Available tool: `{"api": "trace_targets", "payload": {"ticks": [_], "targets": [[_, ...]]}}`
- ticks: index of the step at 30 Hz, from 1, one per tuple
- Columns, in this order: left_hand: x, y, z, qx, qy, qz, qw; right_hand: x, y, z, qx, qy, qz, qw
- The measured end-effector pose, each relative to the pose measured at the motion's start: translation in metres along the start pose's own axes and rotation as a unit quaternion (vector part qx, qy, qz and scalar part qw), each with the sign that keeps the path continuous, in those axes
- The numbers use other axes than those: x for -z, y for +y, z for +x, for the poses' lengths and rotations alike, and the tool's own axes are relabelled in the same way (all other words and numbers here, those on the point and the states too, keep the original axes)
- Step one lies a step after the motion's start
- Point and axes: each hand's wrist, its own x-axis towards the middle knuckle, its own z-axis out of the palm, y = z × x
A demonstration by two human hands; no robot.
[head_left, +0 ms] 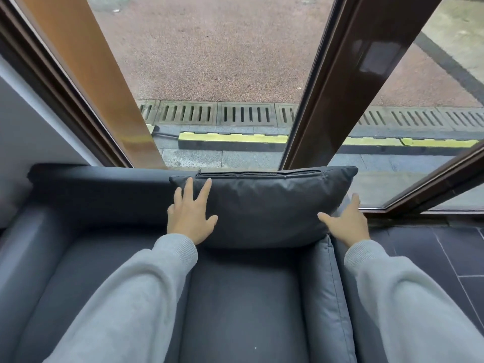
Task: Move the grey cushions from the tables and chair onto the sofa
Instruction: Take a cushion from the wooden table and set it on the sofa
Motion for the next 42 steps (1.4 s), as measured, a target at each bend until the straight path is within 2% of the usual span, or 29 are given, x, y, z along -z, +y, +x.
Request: {"api": "trace_targets", "payload": {"ticks": [3, 6, 10, 13, 17, 19, 25, 29, 33, 36, 42], "targets": [[-0.027, 0.041, 0.019, -0.098, 0.049, 0.058, 0.992, -0.021, 0.039, 0.016, -0.046, -0.026, -0.011, 0.999], [-0.056, 0.091, 0.037, -0.164, 0.057, 0.08, 0.981, -0.049, 0.07, 0.025, -0.053, -0.079, -0.021, 0.995], [-0.088, 0.128, 0.061, -0.144, 0.071, 0.096, 0.982, -0.078, 0.093, 0.038, -0.048, -0.091, -0.029, 0.994], [-0.105, 0.129, 0.074, -0.137, 0.081, 0.099, 0.982, -0.087, 0.103, 0.052, -0.03, -0.07, -0.04, 0.996], [-0.12, 0.129, 0.075, -0.139, 0.091, 0.082, 0.983, -0.091, 0.118, 0.062, 0.044, -0.002, -0.005, 0.999], [-0.121, 0.128, 0.075, -0.144, 0.102, 0.078, 0.981, -0.09, 0.125, 0.07, 0.046, -0.002, 0.004, 0.999], [-0.12, 0.128, 0.055, -0.173, 0.112, 0.111, 0.972, -0.093, 0.136, 0.062, 0.029, -0.062, -0.11, 0.992], [-0.119, 0.134, 0.059, -0.169, 0.12, 0.117, 0.971, -0.086, 0.132, 0.072, 0.027, -0.024, -0.117, 0.992], [-0.126, 0.132, 0.064, -0.176, 0.107, 0.137, 0.969, -0.087, 0.133, 0.081, 0.023, 0.003, -0.158, 0.987], [-0.133, 0.132, 0.065, -0.175, 0.094, 0.15, 0.969, -0.09, 0.13, 0.08, 0.005, -0.02, -0.177, 0.984], [-0.108, 0.13, 0.062, -0.176, 0.025, 0.145, 0.973, -0.055, 0.097, 0.065, 0.002, -0.056, -0.116, 0.992]]}}
